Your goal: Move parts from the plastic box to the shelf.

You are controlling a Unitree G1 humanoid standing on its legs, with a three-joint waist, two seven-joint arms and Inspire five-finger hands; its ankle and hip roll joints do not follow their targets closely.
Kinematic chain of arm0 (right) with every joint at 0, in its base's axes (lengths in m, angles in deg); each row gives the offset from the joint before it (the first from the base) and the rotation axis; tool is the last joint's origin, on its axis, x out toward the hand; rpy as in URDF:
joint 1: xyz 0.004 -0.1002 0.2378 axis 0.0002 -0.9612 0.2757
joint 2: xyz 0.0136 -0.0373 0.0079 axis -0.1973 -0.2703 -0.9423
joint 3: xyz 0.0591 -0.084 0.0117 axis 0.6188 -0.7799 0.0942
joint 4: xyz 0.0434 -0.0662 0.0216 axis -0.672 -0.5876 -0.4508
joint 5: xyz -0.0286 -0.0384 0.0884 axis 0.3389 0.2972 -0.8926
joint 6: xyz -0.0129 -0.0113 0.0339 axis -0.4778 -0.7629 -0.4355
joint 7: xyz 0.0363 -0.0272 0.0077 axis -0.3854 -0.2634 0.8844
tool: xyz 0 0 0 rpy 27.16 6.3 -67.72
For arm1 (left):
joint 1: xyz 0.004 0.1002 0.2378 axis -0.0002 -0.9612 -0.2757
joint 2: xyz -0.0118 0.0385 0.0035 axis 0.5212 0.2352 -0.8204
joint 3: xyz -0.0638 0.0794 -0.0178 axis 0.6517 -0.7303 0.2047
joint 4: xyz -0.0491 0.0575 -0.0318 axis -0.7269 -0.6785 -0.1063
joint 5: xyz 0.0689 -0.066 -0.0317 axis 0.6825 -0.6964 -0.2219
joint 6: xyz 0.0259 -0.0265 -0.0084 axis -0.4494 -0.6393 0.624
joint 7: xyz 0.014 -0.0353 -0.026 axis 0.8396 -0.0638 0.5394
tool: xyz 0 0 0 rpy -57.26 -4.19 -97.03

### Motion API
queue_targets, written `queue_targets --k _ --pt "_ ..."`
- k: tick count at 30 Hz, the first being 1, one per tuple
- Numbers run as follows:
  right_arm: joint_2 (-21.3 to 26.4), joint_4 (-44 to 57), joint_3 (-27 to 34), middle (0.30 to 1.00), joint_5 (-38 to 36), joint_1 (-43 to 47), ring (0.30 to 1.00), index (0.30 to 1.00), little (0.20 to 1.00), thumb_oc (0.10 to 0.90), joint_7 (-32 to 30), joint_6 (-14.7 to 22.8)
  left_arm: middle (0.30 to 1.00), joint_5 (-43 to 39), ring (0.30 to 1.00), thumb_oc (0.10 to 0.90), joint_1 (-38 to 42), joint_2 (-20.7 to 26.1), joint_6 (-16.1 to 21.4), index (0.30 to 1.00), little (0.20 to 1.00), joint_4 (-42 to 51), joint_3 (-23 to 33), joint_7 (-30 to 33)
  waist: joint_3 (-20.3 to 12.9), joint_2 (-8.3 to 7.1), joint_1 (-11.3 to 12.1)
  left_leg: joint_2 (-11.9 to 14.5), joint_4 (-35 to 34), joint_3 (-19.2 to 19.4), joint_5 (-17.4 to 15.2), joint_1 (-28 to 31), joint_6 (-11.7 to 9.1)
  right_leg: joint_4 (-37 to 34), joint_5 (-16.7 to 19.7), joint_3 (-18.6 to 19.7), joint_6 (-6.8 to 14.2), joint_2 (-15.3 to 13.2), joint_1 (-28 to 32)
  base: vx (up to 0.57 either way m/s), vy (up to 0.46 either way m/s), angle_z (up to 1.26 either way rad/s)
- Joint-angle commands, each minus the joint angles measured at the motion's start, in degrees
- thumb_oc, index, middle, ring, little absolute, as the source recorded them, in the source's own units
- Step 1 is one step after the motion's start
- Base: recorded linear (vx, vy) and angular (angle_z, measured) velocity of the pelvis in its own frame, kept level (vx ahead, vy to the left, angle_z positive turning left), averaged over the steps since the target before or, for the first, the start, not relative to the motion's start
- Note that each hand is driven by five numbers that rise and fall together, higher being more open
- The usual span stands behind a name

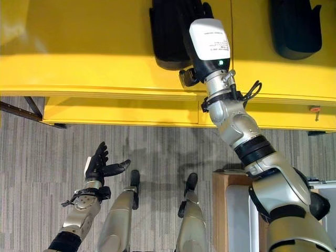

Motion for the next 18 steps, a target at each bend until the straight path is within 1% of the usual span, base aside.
queue_targets --k 1,11,18 --pt "4.7 8.0 5.4 1.000 2.3 5.1 1.000 1.000 1.000 0.900 -3.6 1.4 1.000 1.1 1.000 0.900 -1.5 2.5 3.5 1.000 1.000 5.5 1.3 0.9 -0.8 0.00 0.9 3.8 -0.5 -3.0 -6.7 6.7 -2.5 4.6 -4.6 1.5 0.8 -2.5 5.4 0.00 0.000 0.00" --pt "4.8 14.9 10.2 1.000 3.4 -0.7 1.000 1.000 1.000 0.900 -3.3 2.1 1.000 2.1 1.000 0.900 -1.6 2.2 2.9 1.000 1.000 4.9 1.6 0.4 -0.8 -0.45 0.2 4.1 -2.5 -2.4 -6.4 11.4 -2.7 3.7 -4.8 1.5 0.7 -2.1 9.4 0.00 0.000 0.00" --pt "3.0 19.5 13.4 1.000 3.3 -6.5 1.000 1.000 1.000 0.900 -2.5 3.3 1.000 2.5 1.000 0.900 -1.9 1.8 2.5 1.000 1.000 4.4 1.7 -0.2 -1.7 -0.65 -0.4 4.5 -4.5 -2.1 -5.5 14.0 -2.9 2.2 -4.4 1.3 0.8 -1.7 11.9 0.00 0.000 0.00"
